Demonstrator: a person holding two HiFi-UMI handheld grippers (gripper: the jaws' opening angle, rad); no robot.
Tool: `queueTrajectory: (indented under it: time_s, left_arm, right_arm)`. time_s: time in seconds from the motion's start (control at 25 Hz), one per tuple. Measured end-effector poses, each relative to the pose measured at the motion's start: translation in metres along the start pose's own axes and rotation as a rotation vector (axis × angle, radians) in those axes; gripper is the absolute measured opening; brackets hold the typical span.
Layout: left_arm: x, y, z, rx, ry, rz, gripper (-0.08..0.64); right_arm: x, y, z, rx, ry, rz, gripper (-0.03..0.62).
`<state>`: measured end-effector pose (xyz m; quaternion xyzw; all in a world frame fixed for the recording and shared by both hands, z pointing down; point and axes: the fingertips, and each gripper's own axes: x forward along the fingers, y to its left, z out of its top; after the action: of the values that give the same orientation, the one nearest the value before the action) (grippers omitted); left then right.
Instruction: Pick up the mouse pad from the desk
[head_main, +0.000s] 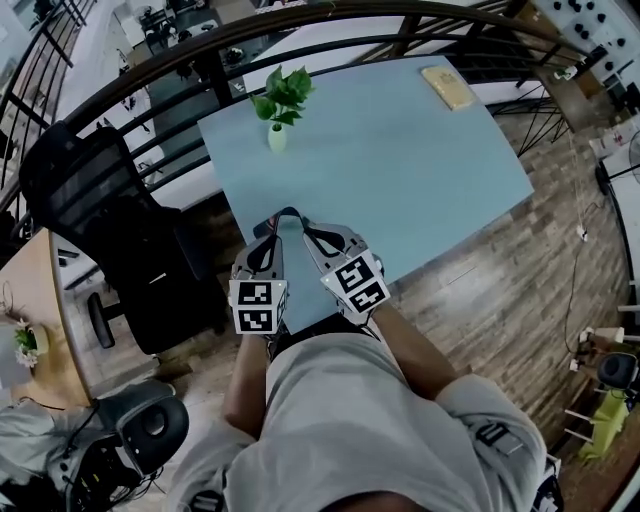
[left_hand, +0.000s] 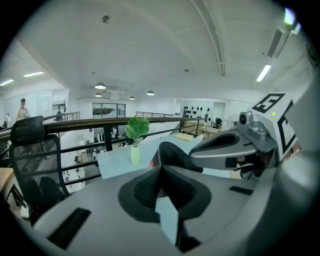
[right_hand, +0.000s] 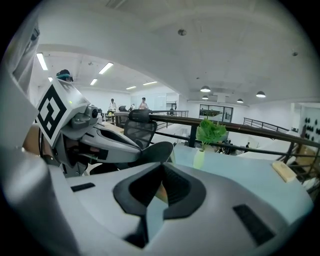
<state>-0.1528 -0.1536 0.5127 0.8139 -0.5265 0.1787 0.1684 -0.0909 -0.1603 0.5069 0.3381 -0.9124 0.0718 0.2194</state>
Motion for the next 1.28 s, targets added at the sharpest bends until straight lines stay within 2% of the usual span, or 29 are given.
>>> queueTrajectory:
  time_s: [0.56, 1.04, 1.28]
  left_arm:
    - [0.002, -0.017, 0.052, 0.022, -0.099, -0.027, 0.023]
    - [0.011, -0.036, 0.083, 0.031, -0.157, -0.069, 0.023]
    - [0.013, -0.045, 0.094, 0.043, -0.178, -0.086, 0.023]
  right_arm:
    - [-0.026, -0.025, 0.034, 0.001, -0.104, -0.063, 0.014]
    - [-0.051, -0.051, 0.064, 0.001, -0.207, -0.126, 0.014]
    - [-0.061, -0.062, 0.060, 0.026, -0.220, -0.150, 0.014]
